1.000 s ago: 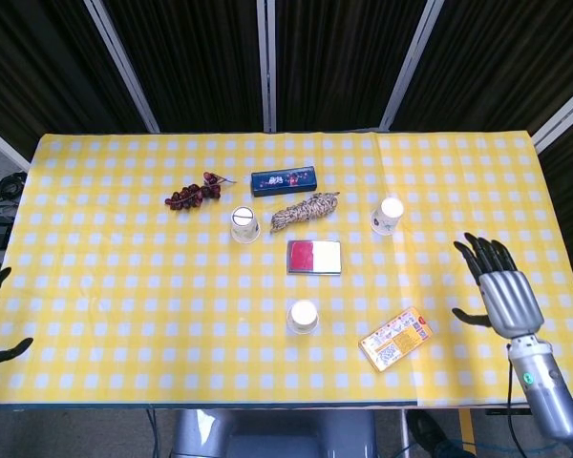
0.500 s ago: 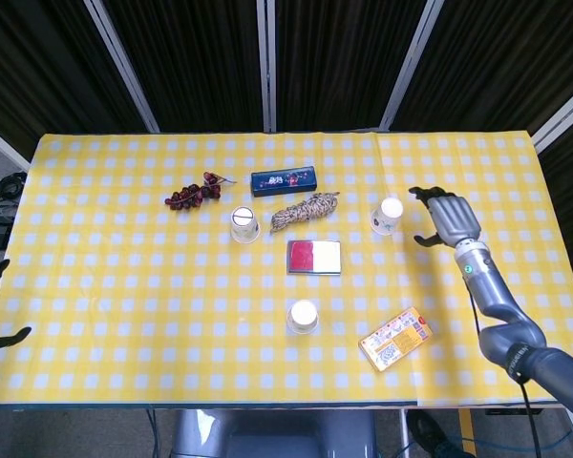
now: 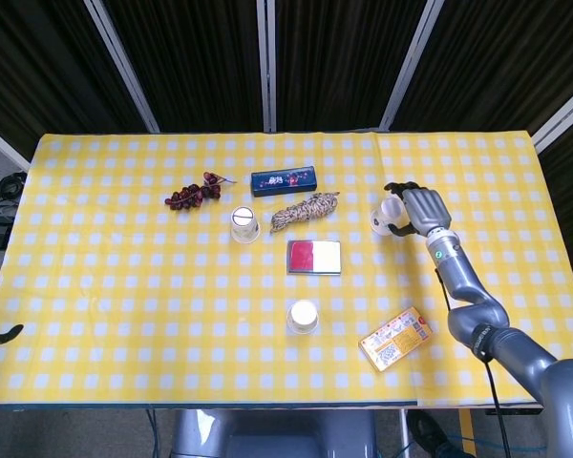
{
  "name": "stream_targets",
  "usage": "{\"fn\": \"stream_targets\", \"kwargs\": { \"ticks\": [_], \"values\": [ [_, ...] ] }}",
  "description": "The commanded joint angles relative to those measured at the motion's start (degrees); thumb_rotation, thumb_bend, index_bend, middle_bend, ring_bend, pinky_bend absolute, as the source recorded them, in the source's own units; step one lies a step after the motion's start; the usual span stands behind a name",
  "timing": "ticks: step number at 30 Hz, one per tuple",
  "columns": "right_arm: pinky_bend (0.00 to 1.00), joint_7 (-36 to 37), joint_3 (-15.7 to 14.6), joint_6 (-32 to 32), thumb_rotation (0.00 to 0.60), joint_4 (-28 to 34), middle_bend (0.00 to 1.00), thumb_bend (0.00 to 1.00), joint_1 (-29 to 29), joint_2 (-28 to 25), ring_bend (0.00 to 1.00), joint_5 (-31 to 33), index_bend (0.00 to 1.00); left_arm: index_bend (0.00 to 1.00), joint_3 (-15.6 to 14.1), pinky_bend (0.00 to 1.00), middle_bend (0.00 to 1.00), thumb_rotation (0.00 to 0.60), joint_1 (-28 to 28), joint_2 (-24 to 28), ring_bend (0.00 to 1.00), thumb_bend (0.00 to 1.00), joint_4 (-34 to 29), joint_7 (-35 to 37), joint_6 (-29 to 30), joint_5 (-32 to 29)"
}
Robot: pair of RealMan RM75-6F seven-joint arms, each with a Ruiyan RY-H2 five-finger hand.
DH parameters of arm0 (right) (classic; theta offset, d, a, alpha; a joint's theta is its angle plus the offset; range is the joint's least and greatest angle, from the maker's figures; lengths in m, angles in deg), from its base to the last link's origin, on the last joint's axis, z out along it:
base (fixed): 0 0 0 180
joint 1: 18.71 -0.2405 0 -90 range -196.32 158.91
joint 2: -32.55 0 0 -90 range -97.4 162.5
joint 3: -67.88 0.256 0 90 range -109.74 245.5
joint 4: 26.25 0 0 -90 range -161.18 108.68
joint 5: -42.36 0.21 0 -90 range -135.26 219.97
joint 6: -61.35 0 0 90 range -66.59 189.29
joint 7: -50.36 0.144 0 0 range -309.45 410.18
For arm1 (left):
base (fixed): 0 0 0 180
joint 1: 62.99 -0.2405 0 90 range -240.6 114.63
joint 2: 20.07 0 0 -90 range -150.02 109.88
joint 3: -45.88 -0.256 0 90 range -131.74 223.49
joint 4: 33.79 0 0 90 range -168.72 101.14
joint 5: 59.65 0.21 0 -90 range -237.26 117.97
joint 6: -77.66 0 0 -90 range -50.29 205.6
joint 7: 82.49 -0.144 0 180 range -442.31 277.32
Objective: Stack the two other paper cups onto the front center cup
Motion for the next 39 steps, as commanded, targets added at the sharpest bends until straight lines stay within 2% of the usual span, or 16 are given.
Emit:
{"fn": "stream_targets", "kwargs": {
  "ticks": [1, 5, 10, 16, 20, 25, 27, 32, 35, 39],
  "values": [
    [0.29, 0.08, -0.09, -1.47, 0.6, -2.52, 0.25, 0.22, -1.31, 1.58, 0.18, 0.61, 0.24, 0.0, 0.03, 0.0, 0.0, 0.6, 0.01, 0.02, 0.0, 0.0, -0.04, -0.07, 0.06, -0.04],
    [0.31, 0.05, -0.64, -2.05, 0.6, -3.63, 0.29, 0.22, -1.89, 2.17, 0.24, 0.39, 0.27, 0.0, 0.0, 0.0, 0.0, 0.6, 0.06, -0.03, 0.0, 0.0, 0.0, -0.25, -0.05, -0.2],
    [0.38, -0.51, -1.11, -1.19, 0.6, -4.75, 0.4, 0.23, -2.07, 3.0, 0.36, 0.18, 0.35, 0.0, 0.22, 0.0, 0.0, 0.6, 0.07, 0.0, 0.0, 0.0, 0.12, -0.11, -0.06, -0.69],
    [0.4, 0.24, -0.89, 2.22, 0.6, -2.25, 0.42, 0.24, -1.28, 1.44, 0.38, -0.51, 0.37, 0.0, 0.03, 0.0, 0.0, 0.6, 0.09, 0.0, 0.0, 0.0, -0.04, -0.23, -0.06, -0.45],
    [0.4, 1.34, -0.85, 6.04, 0.6, 4.42, 0.42, 0.24, 0.2, -2.76, 0.38, -2.04, 0.37, 0.0, -0.03, 0.0, 0.0, 0.6, -0.05, 0.23, 0.0, 0.0, -0.34, 0.11, 0.33, -0.06],
    [0.4, 3.24, -1.13, 9.88, 0.6, 16.05, 0.42, 0.24, 2.57, -9.43, 0.38, -4.31, 0.37, 0.0, -0.11, 0.0, 0.0, 0.6, -0.21, 0.55, 0.0, 0.0, -0.71, 0.7, 0.64, 0.39],
    [0.4, 3.95, -1.86, 12.0, 0.6, 24.04, 0.42, 0.24, 4.04, -14.02, 0.38, -6.6, 0.37, 0.0, -0.2, 0.0, 0.0, 0.6, -0.26, 0.69, 0.0, 0.0, -0.82, 0.93, 0.78, 0.72],
    [0.4, 3.04, -4.53, 16.42, 0.6, 39.56, 0.42, 0.24, 6.72, -23.17, 0.38, -13.29, 0.37, 0.0, -0.48, 0.0, 0.0, 0.6, -0.19, 0.83, 0.0, 0.0, -1.29, 1.1, 0.83, 1.55],
    [0.4, 1.03, -5.99, 17.9, 0.6, 46.18, 0.42, 0.25, 7.48, -26.99, 0.38, -16.54, 0.37, 0.0, -0.59, 0.0, 0.0, 0.6, -0.11, 0.98, 0.0, 0.0, -1.79, 1.03, 0.97, 2.09],
    [0.4, -1.38, -7.03, 19.23, 0.6, 51.53, 0.42, 0.25, 7.77, -29.61, 0.38, -19.52, 0.37, 0.0, -0.68, 0.0, 0.0, 0.6, -0.16, 1.22, 0.0, 0.0, -2.28, 1.19, 1.24, 2.55]
  ]
}}
